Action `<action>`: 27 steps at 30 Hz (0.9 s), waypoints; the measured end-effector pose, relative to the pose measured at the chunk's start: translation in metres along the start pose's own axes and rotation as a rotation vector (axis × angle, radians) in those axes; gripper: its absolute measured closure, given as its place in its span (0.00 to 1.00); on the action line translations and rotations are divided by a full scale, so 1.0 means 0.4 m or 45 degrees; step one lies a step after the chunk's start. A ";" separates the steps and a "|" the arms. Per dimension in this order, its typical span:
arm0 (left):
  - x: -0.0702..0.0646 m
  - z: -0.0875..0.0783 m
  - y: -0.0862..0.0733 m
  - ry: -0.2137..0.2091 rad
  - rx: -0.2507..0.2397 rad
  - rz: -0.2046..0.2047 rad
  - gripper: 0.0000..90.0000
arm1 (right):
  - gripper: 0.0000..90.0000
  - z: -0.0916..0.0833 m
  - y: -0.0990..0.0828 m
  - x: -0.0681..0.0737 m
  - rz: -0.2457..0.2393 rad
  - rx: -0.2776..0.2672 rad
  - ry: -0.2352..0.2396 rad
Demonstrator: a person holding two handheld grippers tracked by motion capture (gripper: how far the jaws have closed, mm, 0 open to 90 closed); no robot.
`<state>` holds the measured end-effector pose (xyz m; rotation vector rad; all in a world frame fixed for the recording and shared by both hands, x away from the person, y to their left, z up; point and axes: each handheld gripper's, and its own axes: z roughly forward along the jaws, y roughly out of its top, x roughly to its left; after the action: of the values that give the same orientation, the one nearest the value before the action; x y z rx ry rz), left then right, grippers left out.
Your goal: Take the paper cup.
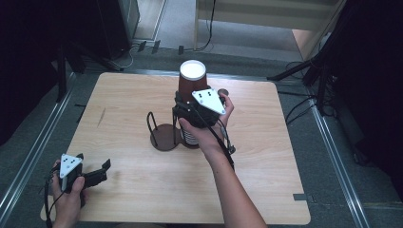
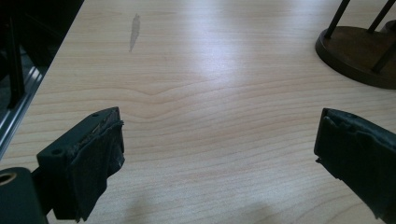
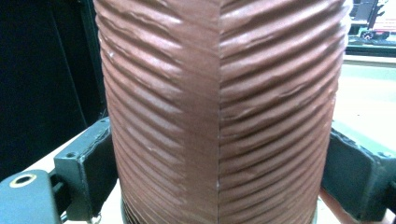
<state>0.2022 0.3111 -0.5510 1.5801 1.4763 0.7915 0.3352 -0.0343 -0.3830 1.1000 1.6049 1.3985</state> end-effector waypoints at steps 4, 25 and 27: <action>0.001 0.001 0.001 -0.002 -0.005 -0.014 0.03 | 0.11 -0.001 0.012 0.001 0.008 -0.008 0.002; 0.000 0.000 0.000 -0.004 -0.023 -0.006 0.03 | 0.14 -0.012 0.088 -0.009 0.071 -0.105 0.028; 0.001 0.000 0.000 -0.003 -0.025 -0.009 0.03 | 0.14 -0.012 0.093 -0.008 0.063 -0.107 0.030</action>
<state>0.2024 0.3115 -0.5511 1.5599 1.4677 0.7972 0.3371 -0.0375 -0.3453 1.0844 1.5302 1.5028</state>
